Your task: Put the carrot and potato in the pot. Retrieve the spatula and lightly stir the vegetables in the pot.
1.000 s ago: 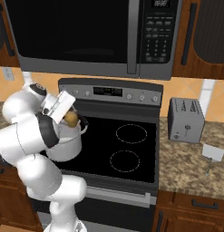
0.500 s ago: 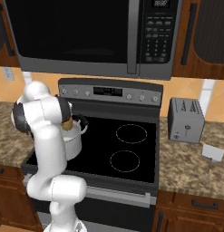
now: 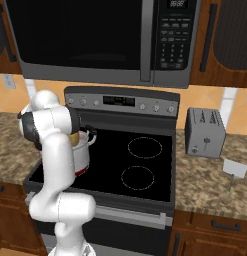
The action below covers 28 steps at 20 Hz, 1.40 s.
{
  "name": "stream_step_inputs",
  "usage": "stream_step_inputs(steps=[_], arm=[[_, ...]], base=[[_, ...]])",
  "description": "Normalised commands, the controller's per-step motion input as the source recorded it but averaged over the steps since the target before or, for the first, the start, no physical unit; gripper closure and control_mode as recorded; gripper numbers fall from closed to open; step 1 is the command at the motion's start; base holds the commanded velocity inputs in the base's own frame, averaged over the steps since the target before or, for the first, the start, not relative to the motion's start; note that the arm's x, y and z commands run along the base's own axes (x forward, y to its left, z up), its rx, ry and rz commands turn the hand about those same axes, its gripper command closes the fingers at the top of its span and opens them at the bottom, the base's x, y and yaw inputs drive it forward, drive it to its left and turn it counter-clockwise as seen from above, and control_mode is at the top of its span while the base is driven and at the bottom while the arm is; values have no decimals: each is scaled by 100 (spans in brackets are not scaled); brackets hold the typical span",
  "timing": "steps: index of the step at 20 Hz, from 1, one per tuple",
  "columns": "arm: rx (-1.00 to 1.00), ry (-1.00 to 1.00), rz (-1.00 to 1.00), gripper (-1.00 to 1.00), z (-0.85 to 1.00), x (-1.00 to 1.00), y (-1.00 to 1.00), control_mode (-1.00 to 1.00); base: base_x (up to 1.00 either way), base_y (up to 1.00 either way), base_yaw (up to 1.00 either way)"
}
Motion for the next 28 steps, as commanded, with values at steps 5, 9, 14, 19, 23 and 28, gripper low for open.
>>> stream_step_inputs(steps=[5,9,14,19,23,28], arm=[[0,0,0,-100,0,-29,0,-100],[0,-5,0,-100,16,-24,0,-100],[0,-11,0,-100,55,-49,-10,-100],[8,-9,0,-100,73,-68,-39,-100],[21,-13,0,-100,40,-99,-58,-100],[30,-10,0,-100,7,-90,-89,-100]], base=[[0,0,0],[0,0,0],[0,0,0],[0,0,0],[0,0,0],[0,0,0]])
